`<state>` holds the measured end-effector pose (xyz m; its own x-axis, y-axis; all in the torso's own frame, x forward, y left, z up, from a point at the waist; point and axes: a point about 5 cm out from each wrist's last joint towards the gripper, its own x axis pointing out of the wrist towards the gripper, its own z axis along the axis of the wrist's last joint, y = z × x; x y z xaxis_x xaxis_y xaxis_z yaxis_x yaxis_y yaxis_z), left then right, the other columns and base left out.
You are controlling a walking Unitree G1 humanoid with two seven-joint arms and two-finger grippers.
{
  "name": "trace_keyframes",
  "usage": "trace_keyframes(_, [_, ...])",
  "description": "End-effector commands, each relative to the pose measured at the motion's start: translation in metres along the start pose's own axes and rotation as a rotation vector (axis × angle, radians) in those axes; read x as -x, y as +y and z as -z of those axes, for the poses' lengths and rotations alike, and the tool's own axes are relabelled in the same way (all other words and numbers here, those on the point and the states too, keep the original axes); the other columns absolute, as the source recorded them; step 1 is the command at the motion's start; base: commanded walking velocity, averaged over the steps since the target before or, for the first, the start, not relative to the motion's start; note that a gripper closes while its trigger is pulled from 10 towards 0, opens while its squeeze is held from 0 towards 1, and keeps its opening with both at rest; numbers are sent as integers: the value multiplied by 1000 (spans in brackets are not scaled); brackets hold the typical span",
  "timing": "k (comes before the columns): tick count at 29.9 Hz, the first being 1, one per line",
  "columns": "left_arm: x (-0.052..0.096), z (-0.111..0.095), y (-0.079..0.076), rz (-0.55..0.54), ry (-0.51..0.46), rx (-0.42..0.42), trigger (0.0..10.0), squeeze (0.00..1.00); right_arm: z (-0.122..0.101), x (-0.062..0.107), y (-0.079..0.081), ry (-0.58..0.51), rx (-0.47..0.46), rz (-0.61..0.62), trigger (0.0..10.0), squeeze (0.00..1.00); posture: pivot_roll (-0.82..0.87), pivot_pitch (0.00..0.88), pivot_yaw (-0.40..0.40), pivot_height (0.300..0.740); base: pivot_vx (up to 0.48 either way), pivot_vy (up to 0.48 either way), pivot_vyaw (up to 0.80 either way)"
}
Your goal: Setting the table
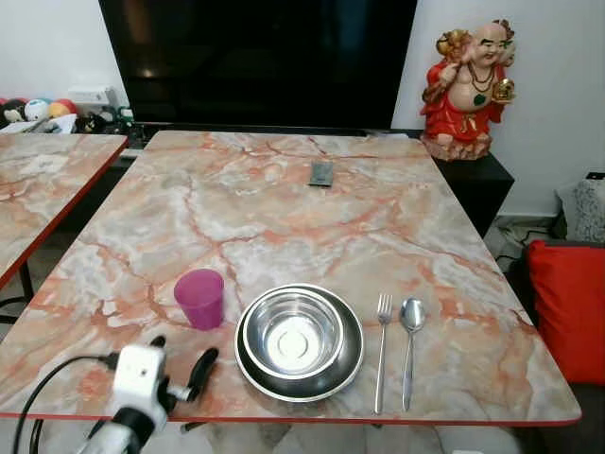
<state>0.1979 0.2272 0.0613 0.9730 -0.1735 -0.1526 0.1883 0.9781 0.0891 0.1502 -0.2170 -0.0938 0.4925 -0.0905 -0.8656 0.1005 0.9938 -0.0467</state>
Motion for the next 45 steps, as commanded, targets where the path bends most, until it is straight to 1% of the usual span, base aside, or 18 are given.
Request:
trace_keyframes(1, [10,-2,6,-37,-14,-10,10000,0,-1,0,-2,-4,-3,8,10000,0,84,0,-25,740,0,0,0])
trace_keyframes(2, [24,3,9,-87,-3,-21,10000,0,-1,0,-2,-4,-2,7,10000,0,87,0,-25,740,0,0,0])
trace_keyframes(3, [24,3,9,-87,-3,-21,10000,0,-1,0,-2,-4,-2,7,10000,0,87,0,-25,740,0,0,0])
trace_keyframes(4, [35,6,12,-145,7,-32,10000,0,-1,0,-2,-3,-1,7,10000,0,96,0,-23,740,0,0,0])
trace_keyframes(7, [52,17,19,-244,37,-38,10000,0,0,0,-2,-2,2,6,10000,0,102,0,-25,740,0,0,0])
trace_keyframes(8, [64,31,24,-303,92,-36,10000,0,0,0,-1,0,6,5,10000,0,103,0,-24,740,0,0,0])
trace_keyframes(9, [64,31,24,-303,92,-36,10000,0,0,0,-1,0,6,5,10000,0,103,0,-24,740,0,0,0])
trace_keyframes(11, [78,52,27,-358,176,-17,10000,0,0,0,-1,1,7,4,10000,0,105,0,-23,740,0,0,0])
trace_keyframes(12, [88,69,31,-398,254,-10,10000,0,0,0,-1,1,8,4,10000,0,103,0,-21,740,0,0,0])
trace_keyframes(16, [98,92,35,-459,370,30,10000,0,1,0,-1,2,8,4,10000,0,98,0,-21,740,0,0,0])
trace_keyframes(18, [96,97,35,-457,397,36,10000,0,1,0,-1,2,10,4,10000,0,94,0,-23,740,0,0,0])
trace_keyframes(20, [84,110,28,-400,460,64,10000,0,0,0,-1,3,13,6,10000,0,92,0,-23,740,0,0,0])
trace_keyframes(24, [70,122,17,-348,512,74,10000,0,1,0,0,2,10,8,10000,0,59,0,-10,740,0,0,0])
trace_keyframes(31, [58,132,6,-296,543,99,10000,0,1,0,0,1,1,13,10000,0,55,0,-17,740,0,0,0])
trace_keyframes(35, [51,143,-1,-273,622,111,10000,0,0,0,-1,2,7,12,10000,0,59,0,-35,740,0,0,0])
trace_keyframes(39, [39,150,-11,-238,696,129,10000,0,-2,0,0,-1,11,11,10000,0,49,0,-39,740,0,0,0])
trace_keyframes(43, [32,149,-14,-231,716,134,10000,0,-3,0,0,-5,8,13,10000,0,38,0,-37,740,0,0,0])
trace_keyframes(45, [21,147,-16,-229,723,127,10000,0,-3,0,0,-6,5,14,10000,0,29,0,-34,740,0,0,0])
